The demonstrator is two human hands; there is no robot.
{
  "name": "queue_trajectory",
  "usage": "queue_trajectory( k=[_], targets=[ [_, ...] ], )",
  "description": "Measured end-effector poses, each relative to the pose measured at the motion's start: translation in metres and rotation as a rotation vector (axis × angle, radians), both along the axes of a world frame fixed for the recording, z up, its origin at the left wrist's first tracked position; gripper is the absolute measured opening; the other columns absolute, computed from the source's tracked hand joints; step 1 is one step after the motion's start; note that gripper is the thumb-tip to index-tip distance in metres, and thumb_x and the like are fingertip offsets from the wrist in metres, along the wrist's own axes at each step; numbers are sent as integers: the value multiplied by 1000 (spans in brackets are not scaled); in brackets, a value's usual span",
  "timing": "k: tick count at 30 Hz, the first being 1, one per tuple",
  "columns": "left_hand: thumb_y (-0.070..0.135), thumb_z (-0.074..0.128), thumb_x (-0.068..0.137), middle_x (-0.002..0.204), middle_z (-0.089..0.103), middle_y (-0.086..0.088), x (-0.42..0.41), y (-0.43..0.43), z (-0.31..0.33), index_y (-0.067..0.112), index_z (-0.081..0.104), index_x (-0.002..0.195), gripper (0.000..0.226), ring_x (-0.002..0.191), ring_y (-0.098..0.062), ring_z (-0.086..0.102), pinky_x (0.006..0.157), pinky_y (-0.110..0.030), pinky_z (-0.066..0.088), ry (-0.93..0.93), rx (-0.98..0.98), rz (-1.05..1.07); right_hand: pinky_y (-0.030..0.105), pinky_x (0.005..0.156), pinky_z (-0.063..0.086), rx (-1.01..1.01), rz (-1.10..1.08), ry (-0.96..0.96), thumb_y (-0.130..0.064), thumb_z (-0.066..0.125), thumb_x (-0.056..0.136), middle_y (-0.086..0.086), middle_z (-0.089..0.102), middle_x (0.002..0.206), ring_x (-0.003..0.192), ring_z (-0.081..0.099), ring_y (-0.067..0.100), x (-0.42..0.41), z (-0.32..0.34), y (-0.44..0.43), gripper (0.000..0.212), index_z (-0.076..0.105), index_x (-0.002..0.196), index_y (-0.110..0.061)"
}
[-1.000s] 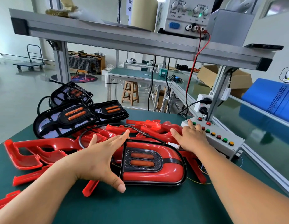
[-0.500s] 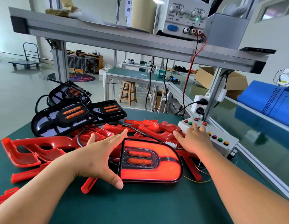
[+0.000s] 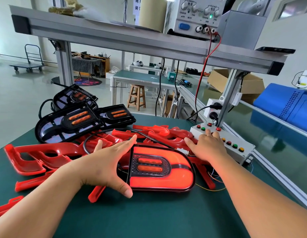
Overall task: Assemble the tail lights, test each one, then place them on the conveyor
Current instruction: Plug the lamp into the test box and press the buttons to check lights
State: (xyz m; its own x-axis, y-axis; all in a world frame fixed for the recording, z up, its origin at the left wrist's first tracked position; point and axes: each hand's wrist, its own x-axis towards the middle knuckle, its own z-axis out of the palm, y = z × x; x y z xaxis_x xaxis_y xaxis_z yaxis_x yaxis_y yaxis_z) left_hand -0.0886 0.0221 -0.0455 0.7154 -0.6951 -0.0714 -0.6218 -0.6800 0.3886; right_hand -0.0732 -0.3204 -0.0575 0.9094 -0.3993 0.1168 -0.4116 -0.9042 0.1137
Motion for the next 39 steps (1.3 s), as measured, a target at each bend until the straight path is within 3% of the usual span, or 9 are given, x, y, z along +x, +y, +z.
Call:
queue_trajectory(
  k=[5, 11, 15, 19, 25, 39],
  targets=[
    [89, 67, 41, 141, -14, 34, -1, 1, -1, 59, -42, 119, 137, 129, 11, -25, 110, -44, -27, 3, -5, 7, 46, 112, 24, 12, -9, 14, -77, 15, 88, 12, 17, 162, 140, 19, 35, -1, 0, 0, 93, 43, 143, -9],
    [87, 68, 44, 141, -14, 33, -1, 1, -1, 54, -41, 124, 139, 130, 7, -24, 108, -42, -28, 22, -15, 5, 47, 116, 20, 111, 10, 5, -75, 11, 89, 10, 14, 163, 145, 16, 35, -7, 5, -3, 91, 35, 149, -10],
    [86, 68, 45, 142, -13, 32, -1, 1, 0, 52, -40, 126, 139, 130, 5, -24, 106, -41, -29, 24, -19, 0, 48, 115, 20, 74, 16, -79, -72, 12, 91, 9, 15, 162, 145, 19, 35, -29, 0, -5, 86, 33, 149, -11],
    [88, 67, 43, 143, -13, 32, -1, 1, 0, 53, -39, 125, 139, 131, 5, -23, 107, -42, -28, 29, -16, 3, 48, 112, 22, -15, -83, -158, -71, 12, 91, 11, 13, 163, 144, 22, 30, -49, -5, -10, 85, 36, 146, -10],
    [90, 65, 42, 142, -13, 34, 0, 1, -2, 56, -40, 122, 137, 131, 6, -22, 108, -42, -27, 15, -17, 3, 49, 107, 21, -43, -121, -118, -74, 10, 89, 14, 11, 163, 143, 25, 30, -56, -7, -14, 88, 40, 142, -10],
    [92, 64, 40, 141, -15, 35, 1, 2, -3, 55, -42, 121, 138, 131, 10, -24, 110, -43, -26, 0, -13, 4, 54, 117, 17, -6, -130, -99, -83, 7, 81, 18, 6, 162, 146, 14, 38, -60, -11, -7, 103, 33, 147, -8]
  ],
)
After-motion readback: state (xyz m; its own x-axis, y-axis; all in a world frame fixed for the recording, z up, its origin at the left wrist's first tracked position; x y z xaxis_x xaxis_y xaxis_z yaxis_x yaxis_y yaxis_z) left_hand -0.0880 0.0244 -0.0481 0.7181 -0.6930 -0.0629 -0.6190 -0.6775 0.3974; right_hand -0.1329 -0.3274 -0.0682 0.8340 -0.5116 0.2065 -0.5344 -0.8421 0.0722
